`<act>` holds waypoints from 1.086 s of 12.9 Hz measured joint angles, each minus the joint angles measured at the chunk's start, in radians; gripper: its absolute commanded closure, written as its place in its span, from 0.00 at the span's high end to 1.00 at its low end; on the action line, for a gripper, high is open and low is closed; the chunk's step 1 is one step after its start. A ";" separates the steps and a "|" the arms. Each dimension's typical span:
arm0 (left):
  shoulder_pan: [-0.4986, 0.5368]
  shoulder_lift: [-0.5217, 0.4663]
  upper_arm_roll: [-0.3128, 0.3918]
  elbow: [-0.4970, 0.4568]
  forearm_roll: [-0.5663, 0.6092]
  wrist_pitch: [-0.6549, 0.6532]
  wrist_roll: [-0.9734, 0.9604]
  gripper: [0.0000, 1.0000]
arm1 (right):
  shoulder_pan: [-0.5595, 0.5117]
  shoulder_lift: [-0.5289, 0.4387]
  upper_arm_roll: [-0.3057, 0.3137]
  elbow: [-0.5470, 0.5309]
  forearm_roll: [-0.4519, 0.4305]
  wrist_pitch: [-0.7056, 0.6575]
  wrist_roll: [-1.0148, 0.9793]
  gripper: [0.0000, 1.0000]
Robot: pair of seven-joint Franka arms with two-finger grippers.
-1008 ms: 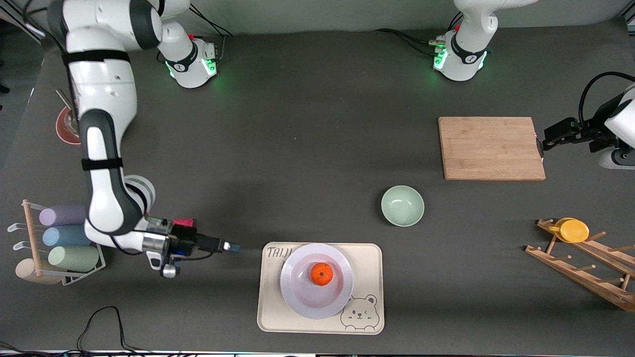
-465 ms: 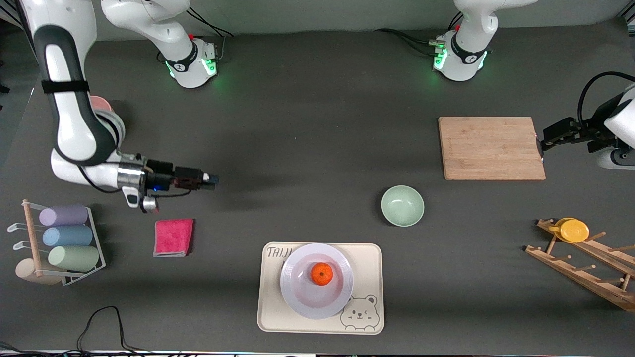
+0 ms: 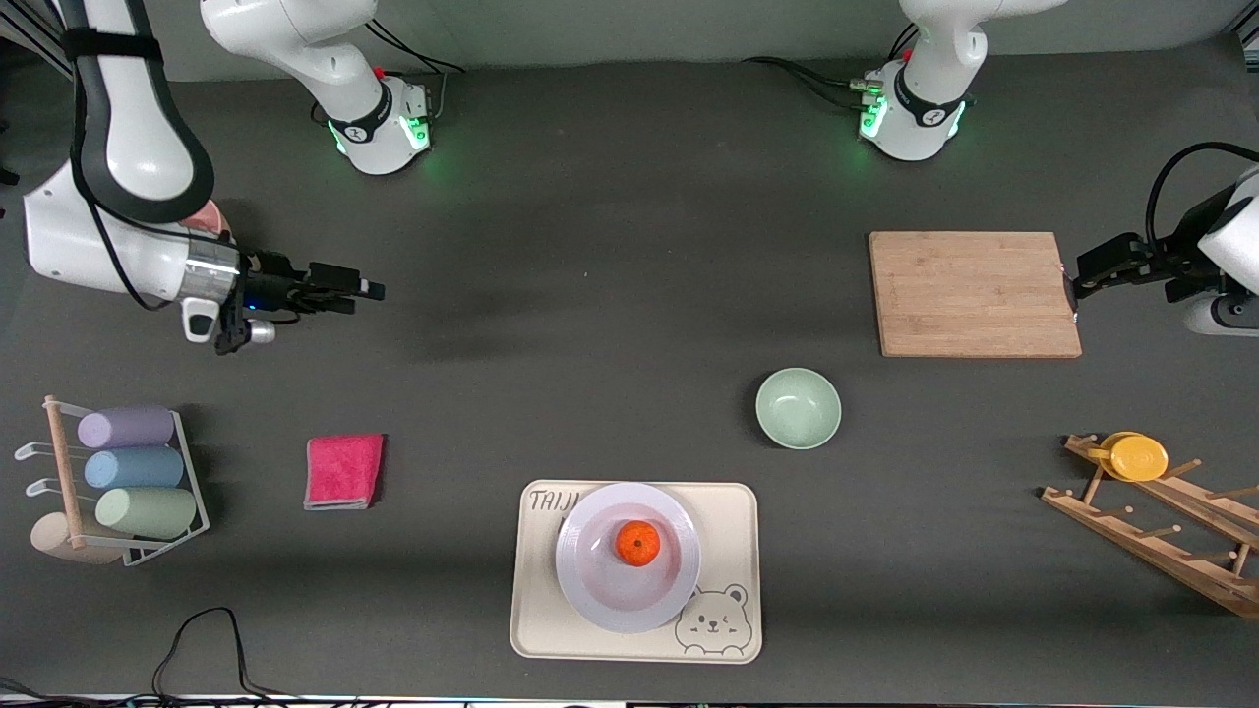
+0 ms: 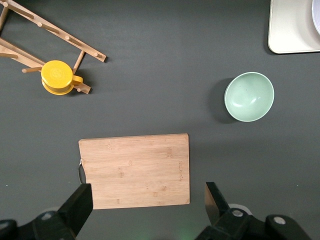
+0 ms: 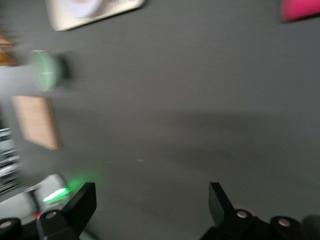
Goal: Place orange and plate with both arms
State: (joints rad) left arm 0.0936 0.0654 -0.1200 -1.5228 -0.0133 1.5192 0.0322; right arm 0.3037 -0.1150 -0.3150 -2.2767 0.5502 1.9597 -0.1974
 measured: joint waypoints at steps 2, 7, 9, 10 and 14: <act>0.000 0.000 0.000 0.000 0.000 0.000 0.000 1.00 | 0.011 -0.069 0.010 0.001 -0.211 0.001 0.172 1.00; 0.000 0.000 0.000 0.000 0.000 0.000 0.000 1.00 | 0.074 -0.135 0.024 0.146 -0.492 -0.176 0.385 1.00; 0.000 0.000 0.000 0.000 -0.001 0.000 0.000 1.00 | 0.073 -0.129 0.024 0.253 -0.537 -0.267 0.385 1.00; 0.000 0.000 0.000 0.000 -0.001 0.000 0.000 1.00 | 0.073 -0.119 0.022 0.310 -0.557 -0.316 0.385 1.00; 0.000 0.000 0.000 0.000 -0.001 -0.003 0.000 1.00 | 0.070 -0.038 0.014 0.438 -0.563 -0.397 0.387 1.00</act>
State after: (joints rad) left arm 0.0936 0.0654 -0.1199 -1.5228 -0.0139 1.5163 0.0324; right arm 0.3736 -0.1528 -0.3015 -1.8389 -0.0127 1.5624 0.1894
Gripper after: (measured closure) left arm 0.000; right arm 0.000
